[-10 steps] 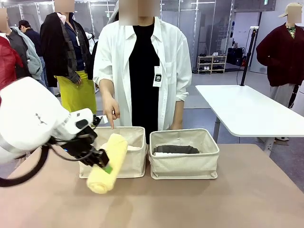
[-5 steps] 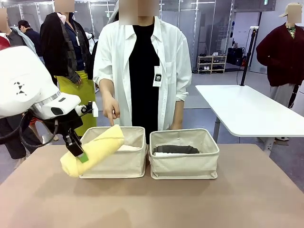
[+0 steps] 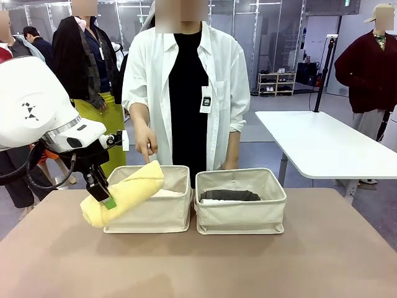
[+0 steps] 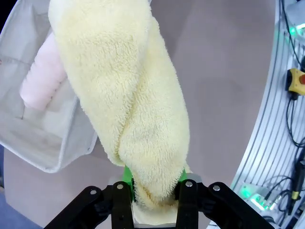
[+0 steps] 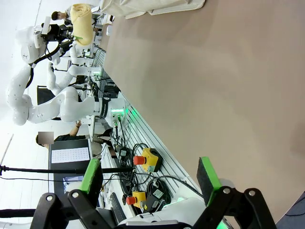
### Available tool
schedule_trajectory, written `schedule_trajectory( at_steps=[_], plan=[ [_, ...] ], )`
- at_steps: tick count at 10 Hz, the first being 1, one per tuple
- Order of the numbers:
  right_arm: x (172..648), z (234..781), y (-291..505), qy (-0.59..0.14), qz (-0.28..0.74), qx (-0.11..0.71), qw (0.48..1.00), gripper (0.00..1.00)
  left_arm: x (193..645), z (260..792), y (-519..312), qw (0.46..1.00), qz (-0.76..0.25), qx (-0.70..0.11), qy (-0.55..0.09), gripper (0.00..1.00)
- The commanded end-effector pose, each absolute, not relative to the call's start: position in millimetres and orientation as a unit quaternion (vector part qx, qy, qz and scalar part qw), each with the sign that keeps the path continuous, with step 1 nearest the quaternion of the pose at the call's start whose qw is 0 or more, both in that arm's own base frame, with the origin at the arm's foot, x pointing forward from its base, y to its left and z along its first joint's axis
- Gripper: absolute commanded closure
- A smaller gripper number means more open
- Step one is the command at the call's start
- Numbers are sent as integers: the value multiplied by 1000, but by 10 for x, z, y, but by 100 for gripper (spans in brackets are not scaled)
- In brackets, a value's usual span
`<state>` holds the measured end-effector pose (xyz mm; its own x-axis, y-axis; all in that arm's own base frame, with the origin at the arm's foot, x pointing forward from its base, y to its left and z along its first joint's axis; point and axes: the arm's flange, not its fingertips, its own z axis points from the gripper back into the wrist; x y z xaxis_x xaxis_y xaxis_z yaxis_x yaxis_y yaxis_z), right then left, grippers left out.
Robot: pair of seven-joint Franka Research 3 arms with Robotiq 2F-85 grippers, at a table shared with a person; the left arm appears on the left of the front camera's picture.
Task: Divide the towels into two baskets.
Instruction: Pick up one hotel-folded towel from the bottom of the table and place it in the Fabric basket indicated by the person.
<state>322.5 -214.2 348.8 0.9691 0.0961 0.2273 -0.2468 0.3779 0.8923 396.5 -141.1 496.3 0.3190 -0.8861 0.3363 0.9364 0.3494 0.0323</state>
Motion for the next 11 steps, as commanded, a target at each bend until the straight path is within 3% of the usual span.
schedule_trajectory(
  at_steps=[1, 6, 9, 11],
  plan=[
    [3183, 3511, -2146, -67, 107, 546, 828, 0, 4038, 5164, -1401, 781, -592, -3, -198, 63],
    [3183, 3511, -2146, -67, 107, 546, 828, 0, 5245, 5205, -1715, 683, -705, 76, -173, 63],
    [3183, 3511, -2146, -67, 107, 546, 828, 0, 5671, 4973, -1995, 648, -740, 131, -126, 63],
    [3183, 3511, -2146, -67, 107, 546, 828, 0, 5823, 4760, -2089, 642, -753, 113, -91, 63]
  ],
)
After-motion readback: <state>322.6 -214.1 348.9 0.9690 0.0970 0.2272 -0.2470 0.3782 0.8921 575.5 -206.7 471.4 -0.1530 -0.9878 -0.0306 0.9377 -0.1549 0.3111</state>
